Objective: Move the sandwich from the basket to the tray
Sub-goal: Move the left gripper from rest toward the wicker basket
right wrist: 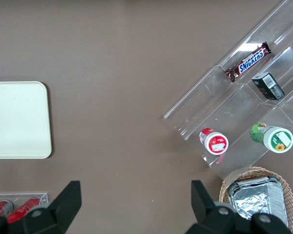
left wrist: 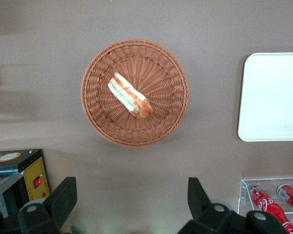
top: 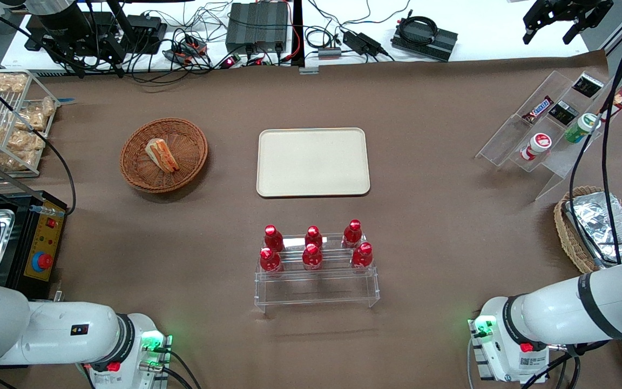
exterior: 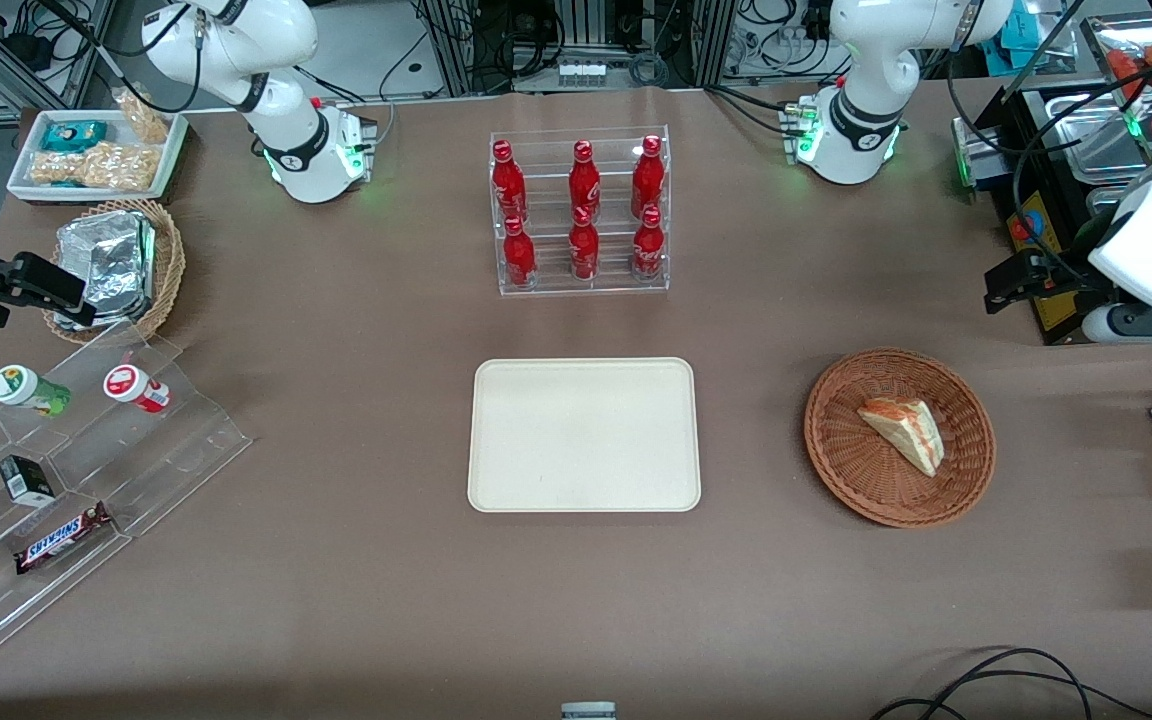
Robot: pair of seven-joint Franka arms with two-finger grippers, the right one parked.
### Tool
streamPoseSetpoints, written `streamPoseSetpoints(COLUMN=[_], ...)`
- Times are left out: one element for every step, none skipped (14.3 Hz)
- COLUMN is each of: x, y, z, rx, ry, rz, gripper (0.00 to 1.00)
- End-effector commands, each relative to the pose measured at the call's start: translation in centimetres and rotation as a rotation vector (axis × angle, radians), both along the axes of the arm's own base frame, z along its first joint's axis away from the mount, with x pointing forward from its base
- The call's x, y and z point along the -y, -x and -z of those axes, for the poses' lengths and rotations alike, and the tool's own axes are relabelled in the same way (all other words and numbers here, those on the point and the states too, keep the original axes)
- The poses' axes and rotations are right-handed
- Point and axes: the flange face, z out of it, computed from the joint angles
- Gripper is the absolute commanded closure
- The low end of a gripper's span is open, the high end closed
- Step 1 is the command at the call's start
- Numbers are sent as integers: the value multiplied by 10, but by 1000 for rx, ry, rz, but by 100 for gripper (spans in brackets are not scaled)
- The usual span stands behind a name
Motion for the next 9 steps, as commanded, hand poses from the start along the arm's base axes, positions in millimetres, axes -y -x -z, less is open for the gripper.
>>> streamPoseSetpoints(x=[0,0,-1,-1,-1,-1,-3,-5,-4], y=[3,4,3,-2,-7,-13,-17,-18,-16], z=[16,25,41,58,77,96,117,138,163], rx=[-43,-62,-86,-115,-144,-155,-148,-122,-100], ry=[-6,-7,-13,-16,-18,-30,-54,-61,-60], rz=[-9,-10,-11,-14,-14,-12,-10,-11,-18], gripper=[0,0,0,0,0,0,0,0,0])
